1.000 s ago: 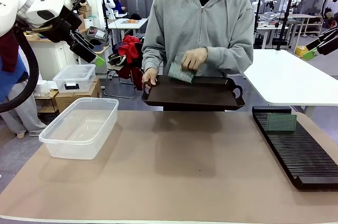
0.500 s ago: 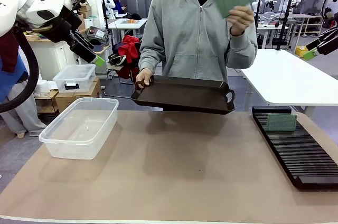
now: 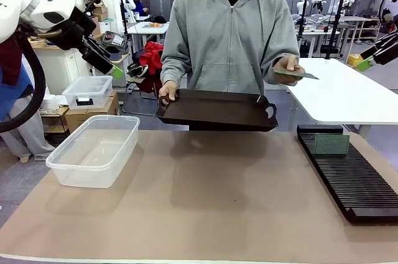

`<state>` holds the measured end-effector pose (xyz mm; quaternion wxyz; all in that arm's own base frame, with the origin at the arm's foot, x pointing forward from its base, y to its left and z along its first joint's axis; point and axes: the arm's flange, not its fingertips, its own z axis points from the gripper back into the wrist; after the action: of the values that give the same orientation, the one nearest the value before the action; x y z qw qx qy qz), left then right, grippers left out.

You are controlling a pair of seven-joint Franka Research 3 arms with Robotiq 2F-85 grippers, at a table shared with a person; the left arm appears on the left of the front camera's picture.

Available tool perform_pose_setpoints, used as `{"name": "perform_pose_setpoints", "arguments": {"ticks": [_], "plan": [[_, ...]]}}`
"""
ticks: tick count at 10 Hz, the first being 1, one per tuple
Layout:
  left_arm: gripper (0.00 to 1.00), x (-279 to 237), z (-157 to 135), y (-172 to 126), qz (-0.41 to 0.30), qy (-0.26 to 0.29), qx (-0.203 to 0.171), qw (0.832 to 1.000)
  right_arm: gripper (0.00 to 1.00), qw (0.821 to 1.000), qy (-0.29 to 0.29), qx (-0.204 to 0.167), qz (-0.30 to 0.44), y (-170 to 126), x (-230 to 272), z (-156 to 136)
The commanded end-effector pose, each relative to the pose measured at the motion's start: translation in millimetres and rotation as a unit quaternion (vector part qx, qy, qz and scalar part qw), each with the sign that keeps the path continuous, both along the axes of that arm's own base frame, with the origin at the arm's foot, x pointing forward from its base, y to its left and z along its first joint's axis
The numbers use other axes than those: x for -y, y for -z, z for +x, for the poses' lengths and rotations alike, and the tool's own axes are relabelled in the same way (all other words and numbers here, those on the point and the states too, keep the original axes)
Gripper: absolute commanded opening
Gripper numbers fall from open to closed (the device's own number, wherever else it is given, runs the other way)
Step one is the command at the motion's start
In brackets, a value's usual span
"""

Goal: Sort PCBs into racks and boxes based on the side picked up.
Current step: Pick up the Blank PCB handed by the Human.

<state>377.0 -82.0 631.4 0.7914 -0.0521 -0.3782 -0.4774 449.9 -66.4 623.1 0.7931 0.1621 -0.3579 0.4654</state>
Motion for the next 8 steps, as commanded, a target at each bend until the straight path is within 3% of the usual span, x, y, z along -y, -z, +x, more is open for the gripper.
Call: {"name": "perform_pose_setpoints", "arguments": {"ticks": [1,8], "plan": [[1.0,-0.3,-0.6,1.3,0.001,0.001,-0.003,1.0,1.0,1.0,-0.001,0.0,-0.001,-0.6,-1.7,-0.1],[1.0,-0.3,-0.6,1.3,0.001,0.001,-0.003,1.0,1.0,1.0,-0.001,0.0,-0.001,-0.6,-1.7,-0.1]]}}
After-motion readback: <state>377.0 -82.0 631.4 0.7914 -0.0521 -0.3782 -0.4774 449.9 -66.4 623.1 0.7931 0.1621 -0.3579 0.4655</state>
